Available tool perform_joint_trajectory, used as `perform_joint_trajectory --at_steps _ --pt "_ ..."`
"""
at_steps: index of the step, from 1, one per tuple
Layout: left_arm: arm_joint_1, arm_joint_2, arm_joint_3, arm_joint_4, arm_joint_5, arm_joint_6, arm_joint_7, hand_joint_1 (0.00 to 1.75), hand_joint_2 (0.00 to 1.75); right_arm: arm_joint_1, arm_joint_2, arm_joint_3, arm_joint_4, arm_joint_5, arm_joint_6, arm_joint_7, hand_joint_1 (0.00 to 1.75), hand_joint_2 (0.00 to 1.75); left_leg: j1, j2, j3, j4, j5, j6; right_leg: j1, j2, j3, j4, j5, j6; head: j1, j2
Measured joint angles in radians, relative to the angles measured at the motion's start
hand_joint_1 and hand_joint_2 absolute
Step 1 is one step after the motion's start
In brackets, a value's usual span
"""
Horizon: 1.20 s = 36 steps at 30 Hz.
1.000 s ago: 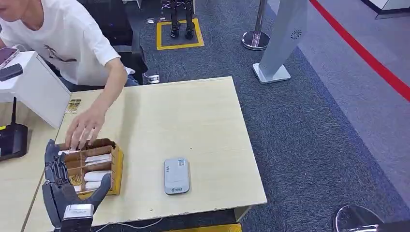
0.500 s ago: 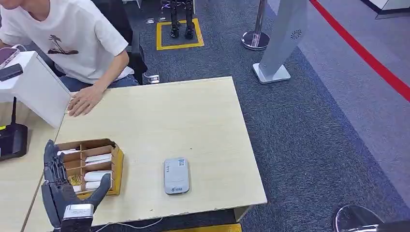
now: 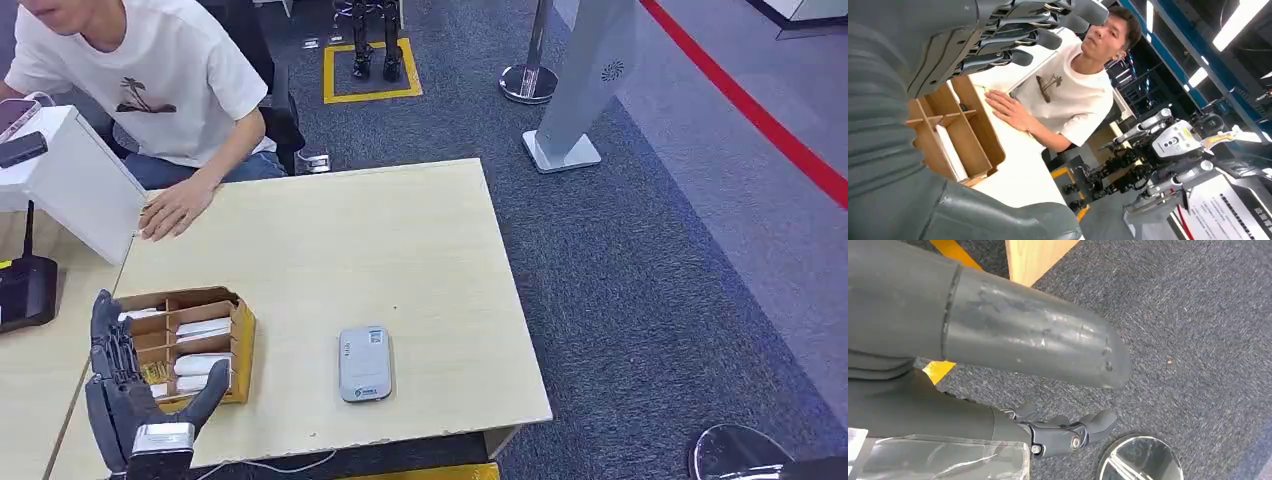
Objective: Pass the card to the sensor for recognition and then transmit it.
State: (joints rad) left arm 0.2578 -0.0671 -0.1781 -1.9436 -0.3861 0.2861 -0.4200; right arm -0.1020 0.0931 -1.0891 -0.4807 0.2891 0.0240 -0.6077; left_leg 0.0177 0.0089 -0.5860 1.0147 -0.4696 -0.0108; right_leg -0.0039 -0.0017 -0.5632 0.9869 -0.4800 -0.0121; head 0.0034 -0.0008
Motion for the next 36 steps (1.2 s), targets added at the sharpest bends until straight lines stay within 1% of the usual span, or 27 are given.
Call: perform_joint_trajectory --at_steps 36 --pt "0.0 0.001 0.0 0.0 0.009 0.0 -0.003 0.0 1.75 0.0 0.0 0.008 0.0 0.002 0.0 0.003 0.0 0.0 0.0 0.0 0.0 0.0 0.0 0.0 0.0 0.0 0.0 0.0 0.0 0.0 0.0 0.0"
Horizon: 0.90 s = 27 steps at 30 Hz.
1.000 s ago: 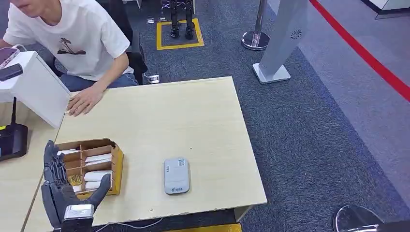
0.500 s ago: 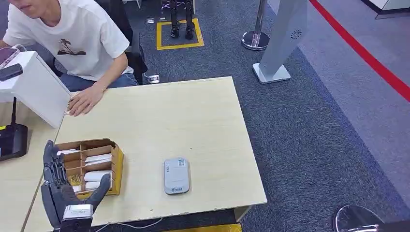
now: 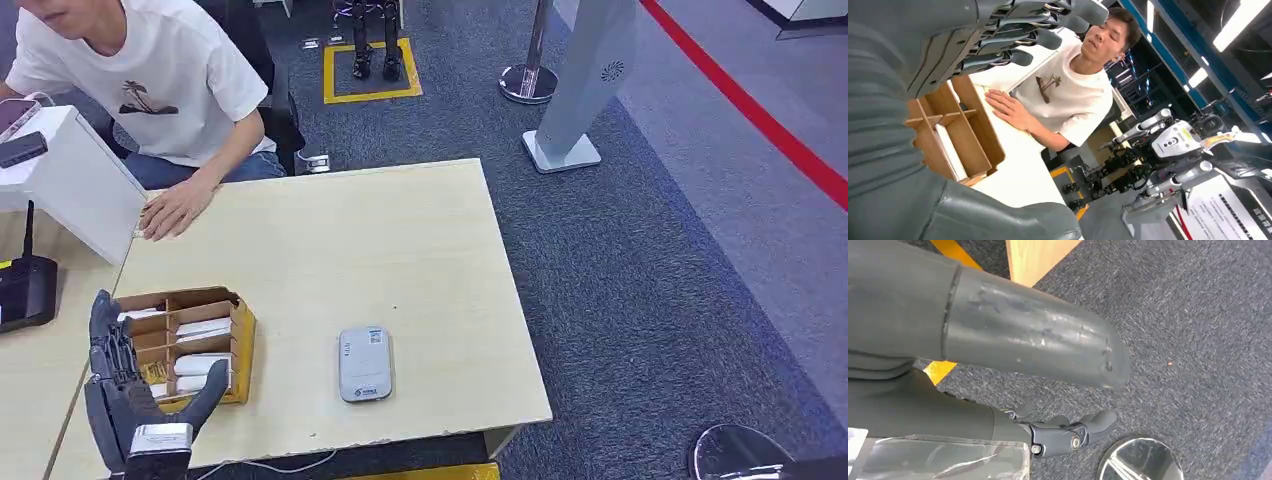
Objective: Pass the card to the sensor for recognition and then transmit it.
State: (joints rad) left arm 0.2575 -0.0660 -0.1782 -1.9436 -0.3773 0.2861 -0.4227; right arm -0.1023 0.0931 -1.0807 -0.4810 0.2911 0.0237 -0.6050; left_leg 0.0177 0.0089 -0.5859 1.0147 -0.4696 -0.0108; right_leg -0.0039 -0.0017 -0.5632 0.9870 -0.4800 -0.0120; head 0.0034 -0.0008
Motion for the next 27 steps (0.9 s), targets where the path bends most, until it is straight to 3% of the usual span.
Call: perform_joint_trajectory --at_steps 27 --pt "0.0 0.0 0.0 0.0 0.0 0.0 -0.001 0.0 1.75 0.0 0.0 0.001 0.0 0.002 0.0 0.003 0.0 0.0 0.0 0.0 0.0 0.0 0.0 0.0 0.0 0.0 0.0 0.0 0.0 0.0 0.0 0.0"
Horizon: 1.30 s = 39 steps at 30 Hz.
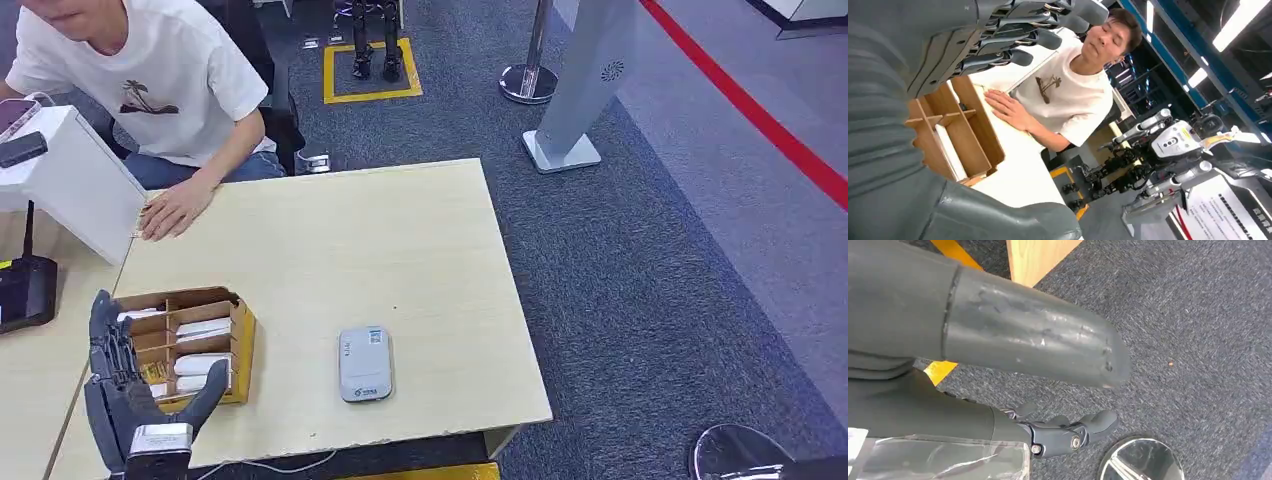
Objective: Pass the card to the sensor for recognition and then transmit it.
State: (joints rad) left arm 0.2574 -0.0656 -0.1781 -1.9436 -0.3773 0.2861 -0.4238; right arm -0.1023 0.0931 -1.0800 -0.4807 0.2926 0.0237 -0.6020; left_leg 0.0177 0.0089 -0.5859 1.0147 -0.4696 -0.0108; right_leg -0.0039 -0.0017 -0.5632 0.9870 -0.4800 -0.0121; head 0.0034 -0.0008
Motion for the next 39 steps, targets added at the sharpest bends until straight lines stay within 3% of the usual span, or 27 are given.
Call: perform_joint_trajectory --at_steps 39 --pt "-0.003 0.024 0.0 0.0 -0.003 -0.015 0.009 0.0 1.75 0.004 0.0 0.002 0.0 0.0 0.0 0.002 0.0 0.0 0.0 0.0 0.0 0.0 0.0 0.0 0.0 0.0 0.0 0.0 0.0 0.0 0.0 0.0"
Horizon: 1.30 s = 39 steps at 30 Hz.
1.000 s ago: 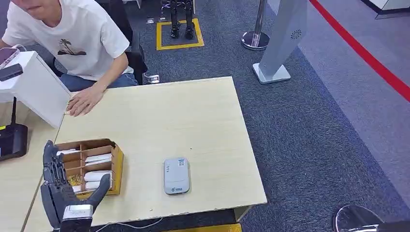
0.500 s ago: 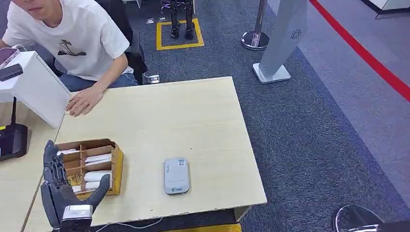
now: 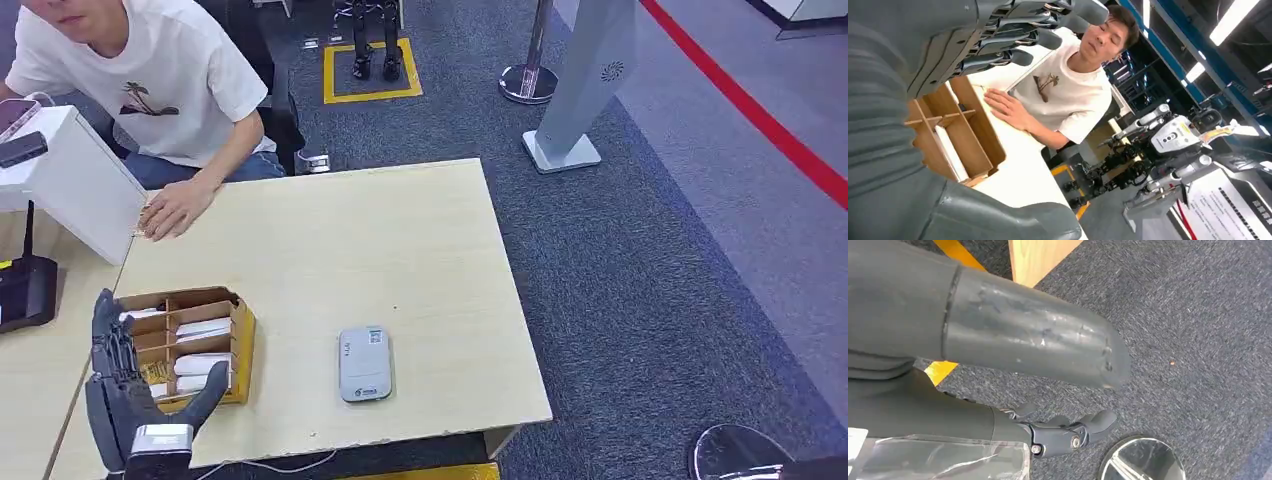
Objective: Pass the card to the sensor for recognition and then transmit it.
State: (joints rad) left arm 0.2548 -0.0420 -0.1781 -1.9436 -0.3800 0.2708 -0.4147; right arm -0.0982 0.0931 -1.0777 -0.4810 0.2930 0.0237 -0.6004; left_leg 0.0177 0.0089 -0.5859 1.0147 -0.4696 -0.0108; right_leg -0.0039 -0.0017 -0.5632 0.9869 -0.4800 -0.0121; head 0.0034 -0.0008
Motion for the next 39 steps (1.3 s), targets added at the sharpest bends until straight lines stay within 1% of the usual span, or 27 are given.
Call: perform_joint_trajectory --at_steps 14,16,17,18,20,24,28,31,35,39 --pt "-0.005 0.009 0.0 0.0 -0.015 -0.006 0.005 0.0 1.75 0.003 0.0 0.0 0.0 -0.001 0.0 0.0 0.0 0.0 0.0 0.0 0.0 0.0 0.0 0.0 0.0 0.0 0.0 0.0 0.0 0.0 0.0 0.0" --pt "-0.007 0.01 0.0 0.0 -0.028 -0.006 0.014 0.0 1.75 0.003 0.0 0.0 0.0 -0.001 0.0 0.0 0.0 0.0 0.0 0.0 0.0 0.0 0.0 0.0 0.0 0.0 0.0 0.0 0.0 0.0 0.0 0.0" --pt "-0.008 0.013 0.0 0.0 -0.043 -0.006 0.026 0.0 1.75 0.004 0.0 0.0 0.0 -0.001 0.0 0.0 0.0 0.0 0.0 0.0 0.0 0.0 0.0 0.0 0.0 0.0 0.0 0.0 0.0 0.0 0.0 0.0" --pt "-0.008 0.018 0.0 0.0 -0.067 -0.011 0.051 0.0 1.75 0.004 0.0 0.0 0.0 -0.001 0.0 0.0 0.0 0.0 0.0 0.0 0.0 0.0 0.0 0.0 0.0 0.0 0.0 0.0 0.0 0.0 0.0 0.0" --pt "-0.009 0.036 0.0 0.0 -0.12 -0.035 0.113 0.0 1.75 0.005 0.0 0.0 0.0 -0.005 0.0 0.0 0.0 0.0 0.0 0.0 0.0 0.0 0.0 0.0 0.0 0.0 0.0 0.0 0.0 0.0 0.0 0.0" --pt "-0.016 0.08 0.0 0.0 -0.172 -0.083 0.193 0.0 1.75 0.007 0.0 -0.002 0.002 -0.01 0.001 0.002 0.0 0.0 0.0 0.0 0.0 0.0 0.0 0.0 0.0 0.0 0.0 0.0 0.0 0.0 0.0 0.0" --pt "-0.03 0.131 0.006 0.0 -0.233 -0.145 0.287 0.0 1.75 0.008 0.0 -0.006 0.004 -0.009 0.001 0.002 0.0 0.0 0.0 0.0 0.0 0.0 0.0 0.0 0.0 0.0 0.0 0.0 0.0 0.0 0.0 0.0" --pt "-0.05 0.182 0.023 0.0 -0.252 -0.2 0.337 0.0 1.75 0.01 0.0 -0.011 0.004 -0.007 0.005 0.001 0.0 0.0 0.0 0.0 0.0 0.0 0.0 0.0 0.0 0.0 0.0 0.0 0.0 0.0 0.0 0.0" --pt "-0.073 0.235 0.04 0.0 -0.268 -0.261 0.376 0.0 1.75 0.012 -0.001 -0.014 0.004 -0.001 0.006 0.002 0.0 0.0 0.0 0.0 0.0 0.0 0.0 0.0 0.0 0.0 0.0 0.0 0.0 0.0 0.0 0.0" --pt "-0.106 0.309 0.056 0.009 -0.275 -0.35 0.433 0.0 1.75 0.011 -0.002 -0.014 0.008 0.004 0.006 0.003 0.0 0.0 0.0 0.0 0.0 0.0 0.0 0.0 0.0 0.0 0.0 0.0 0.0 0.0 0.0 0.0"
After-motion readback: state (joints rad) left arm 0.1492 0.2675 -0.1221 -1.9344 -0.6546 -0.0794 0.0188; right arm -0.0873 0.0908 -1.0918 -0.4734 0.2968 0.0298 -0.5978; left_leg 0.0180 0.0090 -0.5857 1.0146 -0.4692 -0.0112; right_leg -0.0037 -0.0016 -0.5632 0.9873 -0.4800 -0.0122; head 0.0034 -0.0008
